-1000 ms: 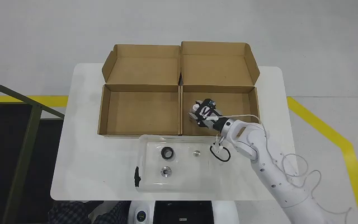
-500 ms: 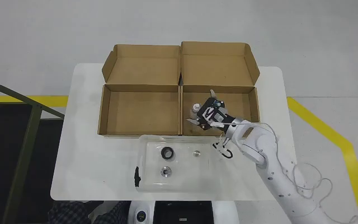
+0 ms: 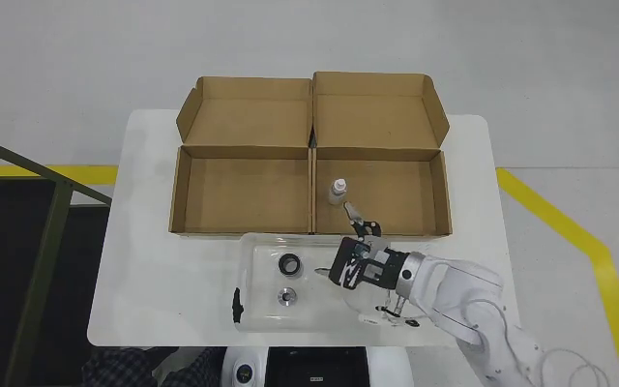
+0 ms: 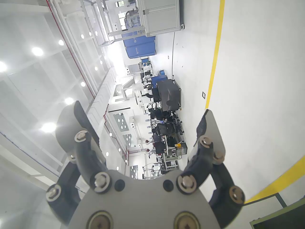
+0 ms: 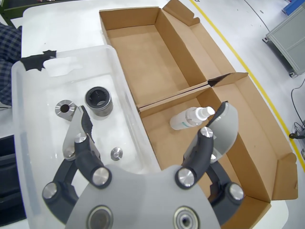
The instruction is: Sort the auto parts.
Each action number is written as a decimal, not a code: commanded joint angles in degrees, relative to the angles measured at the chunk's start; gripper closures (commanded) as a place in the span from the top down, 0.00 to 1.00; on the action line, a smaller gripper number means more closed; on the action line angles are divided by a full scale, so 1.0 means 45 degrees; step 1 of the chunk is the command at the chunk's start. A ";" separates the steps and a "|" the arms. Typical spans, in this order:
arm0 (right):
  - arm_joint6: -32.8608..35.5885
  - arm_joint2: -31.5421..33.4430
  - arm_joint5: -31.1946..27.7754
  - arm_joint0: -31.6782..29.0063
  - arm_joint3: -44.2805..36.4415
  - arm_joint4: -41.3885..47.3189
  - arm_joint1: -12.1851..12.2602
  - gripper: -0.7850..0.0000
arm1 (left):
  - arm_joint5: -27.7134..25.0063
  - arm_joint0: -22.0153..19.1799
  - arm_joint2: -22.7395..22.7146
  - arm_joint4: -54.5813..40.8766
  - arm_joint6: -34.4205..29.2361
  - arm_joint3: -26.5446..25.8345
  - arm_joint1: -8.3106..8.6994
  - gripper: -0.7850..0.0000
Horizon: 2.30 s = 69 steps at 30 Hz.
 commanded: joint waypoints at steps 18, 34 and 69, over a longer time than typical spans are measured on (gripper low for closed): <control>0.0411 -0.0812 -0.1209 -0.1266 0.0283 -0.2764 0.0297 1.00 | 0.0000 0.0000 0.0000 0.0000 0.0000 0.0000 0.0000 1.00; 0.2033 -0.1639 -0.0521 -0.0396 0.1448 -0.2850 0.0149 0.97 | 0.0000 0.0000 0.0000 0.0000 0.0000 0.0000 0.0000 1.00; 0.2491 -0.2500 0.0213 0.0410 0.1818 -0.2976 -0.0060 0.00 | 0.0000 0.0000 0.0000 0.0000 0.0000 0.0000 0.0000 1.00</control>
